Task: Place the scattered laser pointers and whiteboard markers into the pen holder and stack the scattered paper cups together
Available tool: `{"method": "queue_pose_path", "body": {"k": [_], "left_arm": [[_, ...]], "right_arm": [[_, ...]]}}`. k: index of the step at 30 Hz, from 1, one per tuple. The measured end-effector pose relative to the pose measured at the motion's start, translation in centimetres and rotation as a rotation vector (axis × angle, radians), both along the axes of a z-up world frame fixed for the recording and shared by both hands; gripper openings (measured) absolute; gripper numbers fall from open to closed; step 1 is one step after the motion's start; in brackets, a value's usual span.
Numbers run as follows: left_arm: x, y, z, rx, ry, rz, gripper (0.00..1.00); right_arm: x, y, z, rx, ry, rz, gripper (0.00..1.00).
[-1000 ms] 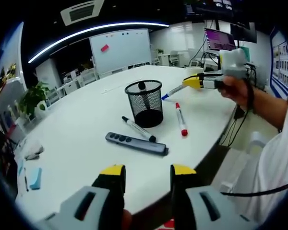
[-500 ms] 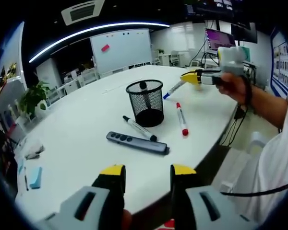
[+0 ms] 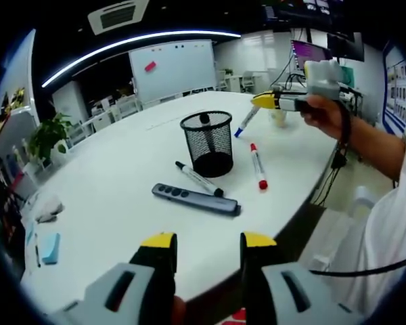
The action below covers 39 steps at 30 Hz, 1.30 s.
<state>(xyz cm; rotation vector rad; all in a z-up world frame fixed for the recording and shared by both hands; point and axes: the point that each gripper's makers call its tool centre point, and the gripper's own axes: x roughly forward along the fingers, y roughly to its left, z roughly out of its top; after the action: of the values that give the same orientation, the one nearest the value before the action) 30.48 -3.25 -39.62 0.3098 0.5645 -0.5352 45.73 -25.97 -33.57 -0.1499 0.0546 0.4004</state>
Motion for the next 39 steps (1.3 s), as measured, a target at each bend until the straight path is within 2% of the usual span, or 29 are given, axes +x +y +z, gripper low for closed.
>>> {"method": "queue_pose_path", "body": {"k": [21, 39], "left_arm": [[-0.2, 0.2, -0.1, -0.001, 0.003, 0.007, 0.38], [-0.1, 0.5, -0.3, -0.003, 0.003, 0.008, 0.38]], "right_arm": [[0.8, 0.9, 1.5, -0.002, -0.021, 0.012, 0.10], [1.2, 1.5, 1.7, -0.001, -0.020, 0.029, 0.10]]}}
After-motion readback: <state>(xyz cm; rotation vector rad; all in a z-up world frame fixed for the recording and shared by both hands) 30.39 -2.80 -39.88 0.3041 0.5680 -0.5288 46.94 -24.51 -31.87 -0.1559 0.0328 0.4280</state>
